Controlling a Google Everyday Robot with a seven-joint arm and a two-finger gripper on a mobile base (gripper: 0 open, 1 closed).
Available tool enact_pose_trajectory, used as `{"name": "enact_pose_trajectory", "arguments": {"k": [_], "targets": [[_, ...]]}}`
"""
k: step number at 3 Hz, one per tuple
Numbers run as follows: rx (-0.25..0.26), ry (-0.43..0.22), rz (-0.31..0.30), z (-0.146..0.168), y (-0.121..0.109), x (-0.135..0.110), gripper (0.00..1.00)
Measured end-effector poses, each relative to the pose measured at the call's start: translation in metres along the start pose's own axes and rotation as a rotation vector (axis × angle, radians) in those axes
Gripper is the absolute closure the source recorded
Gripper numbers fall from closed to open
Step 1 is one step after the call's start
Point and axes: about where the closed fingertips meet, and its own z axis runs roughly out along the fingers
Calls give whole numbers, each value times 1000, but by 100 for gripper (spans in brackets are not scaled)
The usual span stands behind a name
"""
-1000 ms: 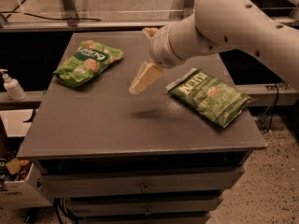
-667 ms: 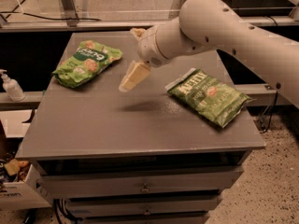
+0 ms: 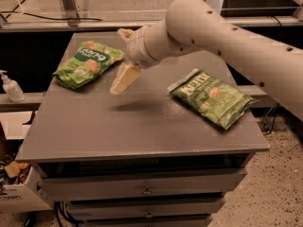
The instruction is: Pick green rice chip bag
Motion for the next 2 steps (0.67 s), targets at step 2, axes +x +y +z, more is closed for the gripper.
{"name": "enact_pose_trajectory", "arguments": {"k": [2], "targets": [[-58,-14,-74,78,-8,-27,0]]}}
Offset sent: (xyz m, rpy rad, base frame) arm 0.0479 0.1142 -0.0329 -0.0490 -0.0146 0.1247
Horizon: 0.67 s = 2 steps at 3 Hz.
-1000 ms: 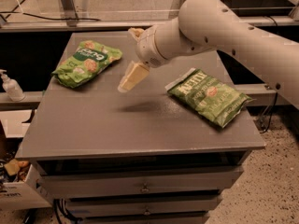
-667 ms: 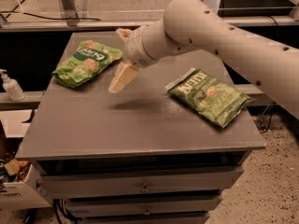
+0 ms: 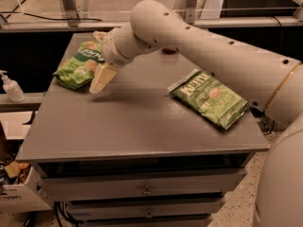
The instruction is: Pick green rice chip bag
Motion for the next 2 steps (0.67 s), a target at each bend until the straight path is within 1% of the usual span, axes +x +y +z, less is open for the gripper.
{"name": "enact_pose_trajectory", "arguments": {"k": [1,2], "targets": [[-24,-5,0,30,-4,-9,0],[-44,6,17,50,-2,-12,18]]}}
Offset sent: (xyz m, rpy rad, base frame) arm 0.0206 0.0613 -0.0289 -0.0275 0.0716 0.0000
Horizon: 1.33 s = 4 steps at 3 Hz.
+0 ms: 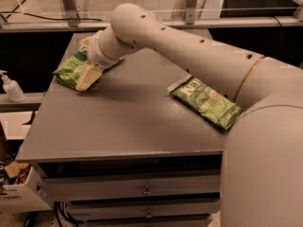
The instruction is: Pick green rice chip bag
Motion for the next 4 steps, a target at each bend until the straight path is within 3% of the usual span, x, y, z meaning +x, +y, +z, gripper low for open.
{"name": "enact_pose_trajectory", "arguments": {"k": [3,4], "targets": [[20,-1,58,-1,1,4,87],[53,-64,37,-10,-13,-21,100]]}}
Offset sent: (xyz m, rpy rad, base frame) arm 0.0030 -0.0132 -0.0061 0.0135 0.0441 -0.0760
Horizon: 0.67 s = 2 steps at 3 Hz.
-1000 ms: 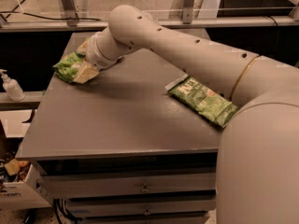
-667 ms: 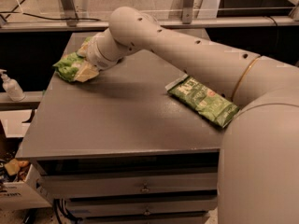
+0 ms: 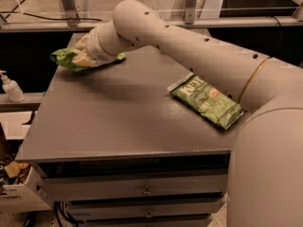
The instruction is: Pick green rice chip bag
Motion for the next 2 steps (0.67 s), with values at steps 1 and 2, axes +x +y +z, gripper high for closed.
{"name": "enact_pose_trajectory", "arguments": {"k": [1,2], "targets": [[56,-69,-55,-9,-31,-39,100],[120,-123,-100,-25,-60,-69,100]]}}
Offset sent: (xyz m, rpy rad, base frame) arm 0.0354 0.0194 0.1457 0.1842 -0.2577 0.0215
